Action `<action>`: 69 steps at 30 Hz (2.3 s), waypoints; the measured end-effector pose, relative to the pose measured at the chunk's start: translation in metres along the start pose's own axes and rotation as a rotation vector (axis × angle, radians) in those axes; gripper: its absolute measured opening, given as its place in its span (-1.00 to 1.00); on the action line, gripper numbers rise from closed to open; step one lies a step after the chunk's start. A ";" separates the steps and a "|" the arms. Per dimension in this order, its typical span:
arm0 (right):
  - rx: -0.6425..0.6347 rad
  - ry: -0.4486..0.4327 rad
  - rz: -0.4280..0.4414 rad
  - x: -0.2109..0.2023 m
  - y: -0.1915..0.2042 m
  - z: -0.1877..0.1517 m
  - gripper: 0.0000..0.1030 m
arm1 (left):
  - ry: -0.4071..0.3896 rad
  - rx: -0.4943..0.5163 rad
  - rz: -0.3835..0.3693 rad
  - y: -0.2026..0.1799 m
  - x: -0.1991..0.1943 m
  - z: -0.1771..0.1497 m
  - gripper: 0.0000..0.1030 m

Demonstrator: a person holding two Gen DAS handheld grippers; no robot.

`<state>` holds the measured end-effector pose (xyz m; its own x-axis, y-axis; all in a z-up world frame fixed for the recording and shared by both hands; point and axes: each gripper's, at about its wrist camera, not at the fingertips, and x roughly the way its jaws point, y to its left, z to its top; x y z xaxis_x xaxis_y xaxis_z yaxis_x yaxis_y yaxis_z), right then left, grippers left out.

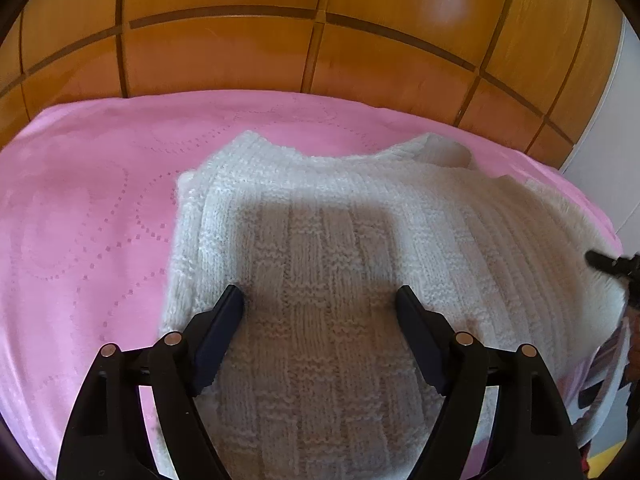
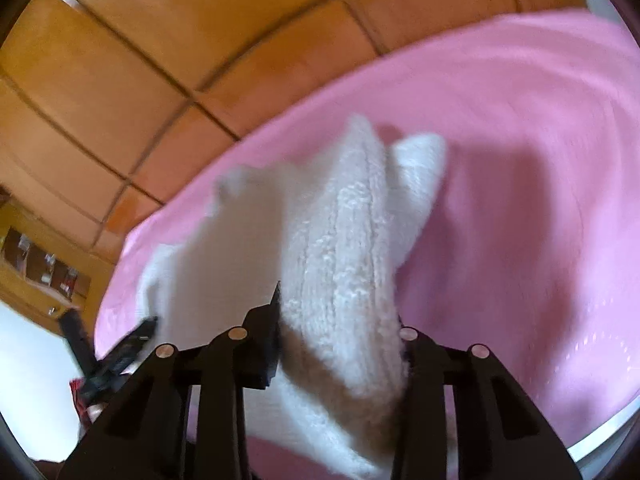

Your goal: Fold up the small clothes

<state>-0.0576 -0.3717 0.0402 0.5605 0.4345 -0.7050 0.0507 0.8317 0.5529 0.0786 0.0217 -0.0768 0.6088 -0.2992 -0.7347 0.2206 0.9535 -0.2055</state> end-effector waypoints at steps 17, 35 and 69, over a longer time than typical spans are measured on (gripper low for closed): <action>-0.430 0.112 0.227 0.097 0.267 -0.016 -1.00 | -0.048 -0.321 -0.344 0.082 -0.044 0.001 0.50; -0.268 -0.032 0.043 0.033 0.144 -0.036 -0.03 | 0.139 -0.521 -0.714 0.052 -0.007 0.019 0.82; -0.492 0.142 0.093 0.113 0.192 -0.093 0.47 | 0.046 -0.091 -0.108 0.058 -0.053 0.018 -0.61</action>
<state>-0.0612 -0.1304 0.0254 0.4247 0.5283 -0.7352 -0.4079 0.8366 0.3656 0.0728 0.0927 -0.0379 0.5493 -0.4007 -0.7333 0.2123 0.9157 -0.3413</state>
